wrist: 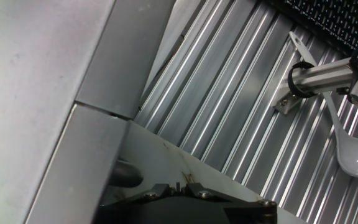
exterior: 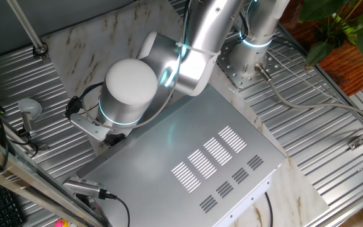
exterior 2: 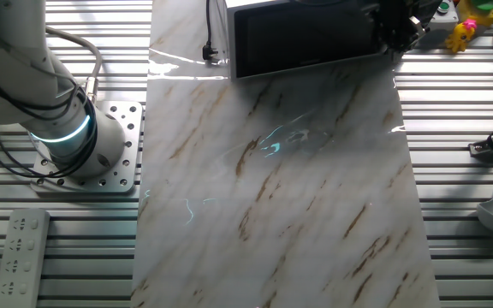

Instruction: Open the microwave door

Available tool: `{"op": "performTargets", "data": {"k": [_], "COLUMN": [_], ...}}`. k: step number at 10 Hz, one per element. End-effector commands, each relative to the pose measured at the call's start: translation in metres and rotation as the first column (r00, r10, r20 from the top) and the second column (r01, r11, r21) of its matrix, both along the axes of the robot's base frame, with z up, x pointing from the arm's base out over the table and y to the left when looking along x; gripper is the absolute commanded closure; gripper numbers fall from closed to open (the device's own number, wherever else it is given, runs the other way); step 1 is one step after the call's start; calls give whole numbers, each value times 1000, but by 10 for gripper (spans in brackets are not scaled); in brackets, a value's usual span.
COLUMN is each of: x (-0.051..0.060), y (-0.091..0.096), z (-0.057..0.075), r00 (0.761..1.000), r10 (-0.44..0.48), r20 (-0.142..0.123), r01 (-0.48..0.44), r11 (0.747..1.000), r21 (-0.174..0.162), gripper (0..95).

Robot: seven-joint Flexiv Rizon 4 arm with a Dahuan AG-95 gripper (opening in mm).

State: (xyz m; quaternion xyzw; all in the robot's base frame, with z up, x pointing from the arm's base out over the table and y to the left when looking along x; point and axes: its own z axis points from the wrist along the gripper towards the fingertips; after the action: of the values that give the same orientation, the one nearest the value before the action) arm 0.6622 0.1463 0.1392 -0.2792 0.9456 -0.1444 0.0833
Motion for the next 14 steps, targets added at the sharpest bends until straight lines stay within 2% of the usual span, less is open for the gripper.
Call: {"op": "performTargets", "data": {"k": [1,10,14], "x": [-8,-8,-8], "y": [14,14,14], "z": [-6,-6,-6], "r00": [1000,1000,999], "r10": [8,30,39], "r20": [-3,-9,-12], "r01": [-8,-30,-39], "r11": [1000,1000,999], "r21": [7,6,25], "gripper": [950,950,950]}}
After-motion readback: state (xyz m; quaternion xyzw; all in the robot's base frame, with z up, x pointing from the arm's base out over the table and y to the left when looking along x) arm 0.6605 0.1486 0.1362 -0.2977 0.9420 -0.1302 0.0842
